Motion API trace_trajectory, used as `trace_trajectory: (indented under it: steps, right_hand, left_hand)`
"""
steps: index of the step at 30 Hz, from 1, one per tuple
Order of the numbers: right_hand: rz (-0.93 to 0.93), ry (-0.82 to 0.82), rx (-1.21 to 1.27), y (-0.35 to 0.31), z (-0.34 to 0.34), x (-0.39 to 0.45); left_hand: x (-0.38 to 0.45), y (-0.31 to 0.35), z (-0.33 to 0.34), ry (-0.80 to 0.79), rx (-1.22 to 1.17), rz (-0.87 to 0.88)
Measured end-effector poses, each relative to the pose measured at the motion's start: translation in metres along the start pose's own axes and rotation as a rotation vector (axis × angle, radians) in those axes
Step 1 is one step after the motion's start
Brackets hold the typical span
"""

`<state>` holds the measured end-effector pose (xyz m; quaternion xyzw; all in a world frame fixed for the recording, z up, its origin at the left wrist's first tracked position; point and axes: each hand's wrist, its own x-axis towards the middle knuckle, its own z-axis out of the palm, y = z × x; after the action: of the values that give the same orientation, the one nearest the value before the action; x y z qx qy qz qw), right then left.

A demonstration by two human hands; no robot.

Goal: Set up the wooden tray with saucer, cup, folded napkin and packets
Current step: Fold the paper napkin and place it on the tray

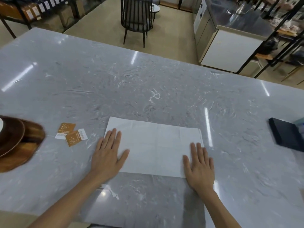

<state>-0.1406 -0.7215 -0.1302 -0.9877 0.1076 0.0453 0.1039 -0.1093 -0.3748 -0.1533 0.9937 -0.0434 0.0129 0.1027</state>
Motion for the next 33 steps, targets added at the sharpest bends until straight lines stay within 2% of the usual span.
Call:
trace_trajectory:
  steps: [4, 7, 10, 14, 18, 21, 26, 29, 33]
  right_hand:
    - [0.021, 0.035, 0.176, 0.01, -0.01, -0.006]
    - [0.198, 0.136, 0.324, 0.027, -0.018, -0.019]
    - [0.375, 0.098, 0.377, 0.04, -0.025, -0.029]
    - [0.44, -0.019, 0.415, 0.038, -0.03, -0.035]
    - [0.511, -0.052, 0.455, 0.035, -0.034, -0.033]
    - [0.569, -0.087, 0.501, 0.033, -0.036, -0.028]
    - [0.613, -0.116, 0.557, 0.029, -0.035, -0.027]
    - [0.59, -0.001, 0.62, 0.026, -0.034, -0.032]
    - [0.556, 0.159, 0.782, 0.032, -0.041, -0.036]
  left_hand:
    - [0.006, -0.002, -0.004, -0.011, 0.037, -0.012]
    - [0.034, 0.006, -0.02, -0.044, 0.087, 0.0]
    - [0.074, 0.04, -0.033, -0.089, 0.041, 0.245]
    - [0.128, 0.121, -0.027, -0.321, -0.006, 0.673]
    - [0.158, 0.216, -0.011, -0.42, 0.249, 1.005]
    - [0.174, 0.267, -0.012, -0.448, 0.345, 1.15]
    - [0.203, 0.306, -0.022, -0.57, 0.396, 1.225]
    - [0.208, 0.317, -0.023, -0.585, 0.451, 1.268]
    - [0.21, 0.319, -0.021, -0.522, 0.477, 1.288]
